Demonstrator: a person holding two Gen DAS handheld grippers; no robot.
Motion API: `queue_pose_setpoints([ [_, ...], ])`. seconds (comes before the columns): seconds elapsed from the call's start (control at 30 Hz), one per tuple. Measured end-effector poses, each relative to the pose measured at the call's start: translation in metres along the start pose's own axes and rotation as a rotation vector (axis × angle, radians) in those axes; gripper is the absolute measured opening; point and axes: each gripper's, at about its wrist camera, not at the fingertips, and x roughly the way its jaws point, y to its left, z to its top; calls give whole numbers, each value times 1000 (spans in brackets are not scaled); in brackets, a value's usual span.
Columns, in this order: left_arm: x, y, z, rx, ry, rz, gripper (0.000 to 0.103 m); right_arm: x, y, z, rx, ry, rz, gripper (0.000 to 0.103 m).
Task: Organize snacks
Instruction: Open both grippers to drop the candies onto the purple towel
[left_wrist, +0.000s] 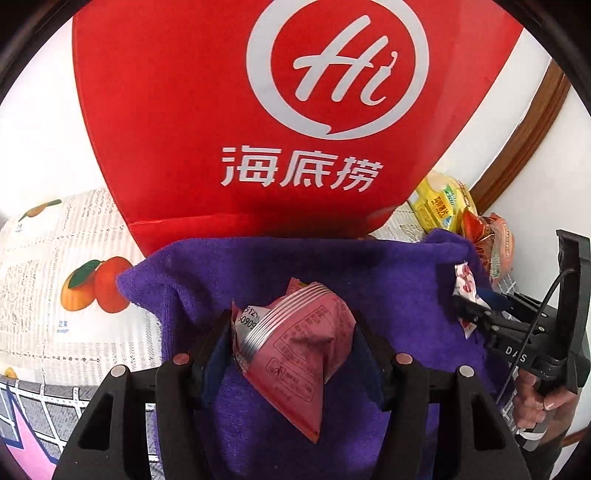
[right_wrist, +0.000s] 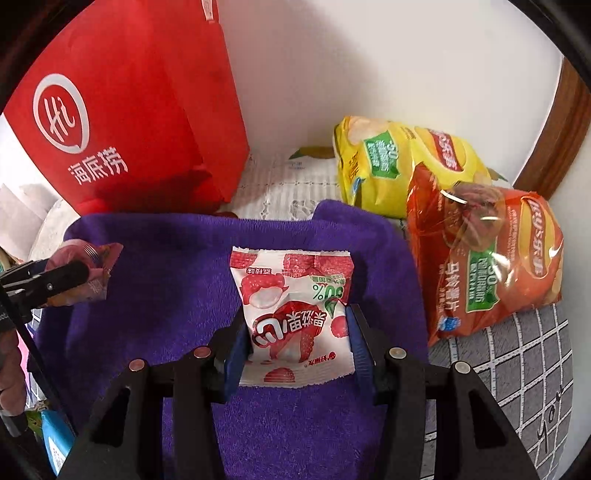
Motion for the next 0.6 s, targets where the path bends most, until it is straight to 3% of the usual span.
queue_pose_setpoints([
  [0.37, 6, 2, 1, 0, 16, 24, 60, 22, 7, 1, -11, 59, -17, 51],
  [0.6, 10, 0, 1, -8, 25, 8, 60, 20, 15, 6, -28, 37, -9, 74],
])
